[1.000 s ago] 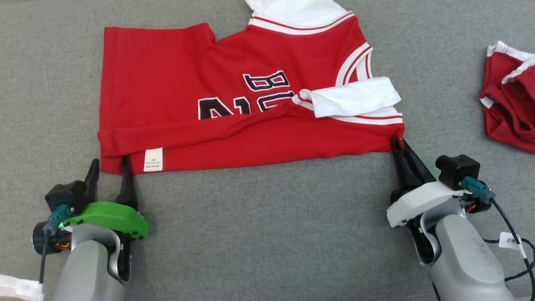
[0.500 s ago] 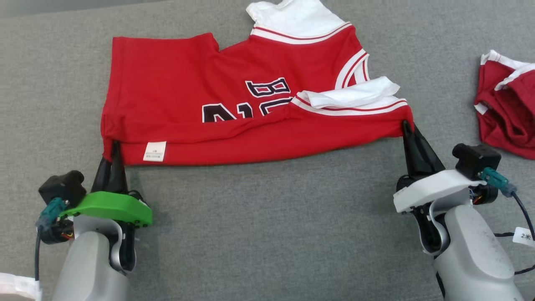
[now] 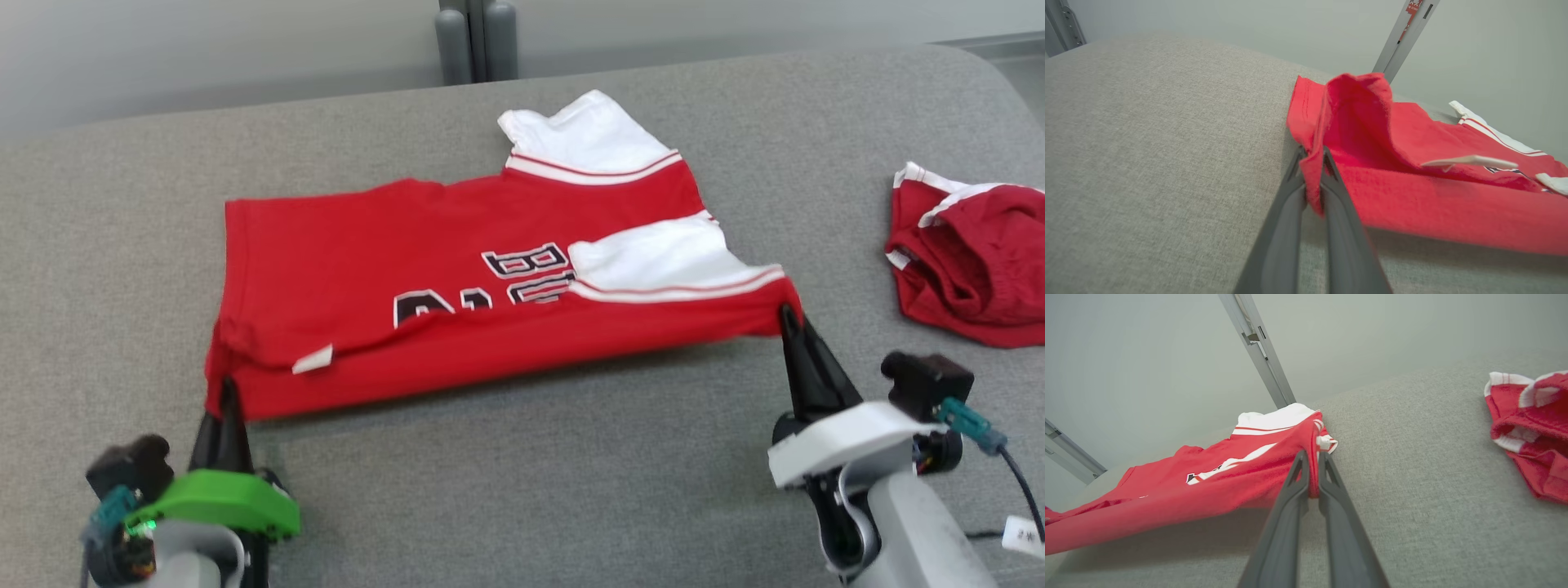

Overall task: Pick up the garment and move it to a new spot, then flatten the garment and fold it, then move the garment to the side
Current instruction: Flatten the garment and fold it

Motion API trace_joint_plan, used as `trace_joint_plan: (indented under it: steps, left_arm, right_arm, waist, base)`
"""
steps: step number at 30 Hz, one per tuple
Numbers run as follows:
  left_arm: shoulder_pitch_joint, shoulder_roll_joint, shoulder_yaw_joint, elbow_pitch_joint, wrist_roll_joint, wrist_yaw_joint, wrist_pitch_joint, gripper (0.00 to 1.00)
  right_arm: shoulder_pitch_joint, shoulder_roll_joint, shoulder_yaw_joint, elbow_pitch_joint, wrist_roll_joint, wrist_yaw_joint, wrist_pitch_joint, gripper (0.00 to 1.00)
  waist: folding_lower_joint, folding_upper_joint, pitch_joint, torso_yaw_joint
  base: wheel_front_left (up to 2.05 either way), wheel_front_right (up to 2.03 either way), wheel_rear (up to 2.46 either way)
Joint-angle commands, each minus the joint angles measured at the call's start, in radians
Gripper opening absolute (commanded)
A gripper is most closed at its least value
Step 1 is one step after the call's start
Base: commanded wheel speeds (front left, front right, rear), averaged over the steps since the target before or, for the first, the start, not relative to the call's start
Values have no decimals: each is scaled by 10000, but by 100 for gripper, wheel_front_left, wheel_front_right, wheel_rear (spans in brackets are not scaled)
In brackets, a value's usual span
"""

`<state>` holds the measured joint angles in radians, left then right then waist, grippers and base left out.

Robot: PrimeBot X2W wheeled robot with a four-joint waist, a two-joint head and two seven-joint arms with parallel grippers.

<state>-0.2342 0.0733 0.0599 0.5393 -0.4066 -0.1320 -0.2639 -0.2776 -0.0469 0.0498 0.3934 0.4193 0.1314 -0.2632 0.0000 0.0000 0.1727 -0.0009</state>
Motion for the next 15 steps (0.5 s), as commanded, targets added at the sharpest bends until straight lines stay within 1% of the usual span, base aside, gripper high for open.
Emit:
trace_joint_plan:
  steps: [1,7,11,12,13,14,15]
  left_arm:
    - [423,-12,-10,149,105,29,-2,0]
    - [1741,-161,-117,531,-15,29,-2,0]
    - [1973,-175,-327,597,-80,29,-2,0]
    - [1917,-179,-398,575,-36,29,-2,5]
    - [1798,-182,-486,523,67,29,-2,49]
    - [1687,-185,-549,471,171,31,-2,100]
    - [1535,-188,-640,406,259,30,-2,100]
  right_arm:
    - [391,-74,-55,76,117,-16,-18,0]
    - [1679,-79,-220,350,17,-18,-18,0]
    - [1880,-79,-369,382,-151,-18,-18,0]
    - [1856,-78,-393,379,-192,-18,-18,0]
    - [1779,-78,-447,380,-280,-18,-18,16]
    - [1692,-79,-492,378,-327,-18,-18,38]
    - [1567,-76,-540,349,-395,-18,-18,93]
  waist:
    - [0,0,-353,-10]
    - [0,0,-515,-3]
    - [0,0,-448,18]
    - [0,0,-414,24]
    - [0,0,-364,28]
    - [0,0,-320,33]
    - [0,0,-249,38]
  base:
    - [0,0,0]
    - [0,0,0]
    - [0,0,0]
    - [0,0,0]
    - [0,0,0]
    - [0,0,0]
    - [0,0,0]
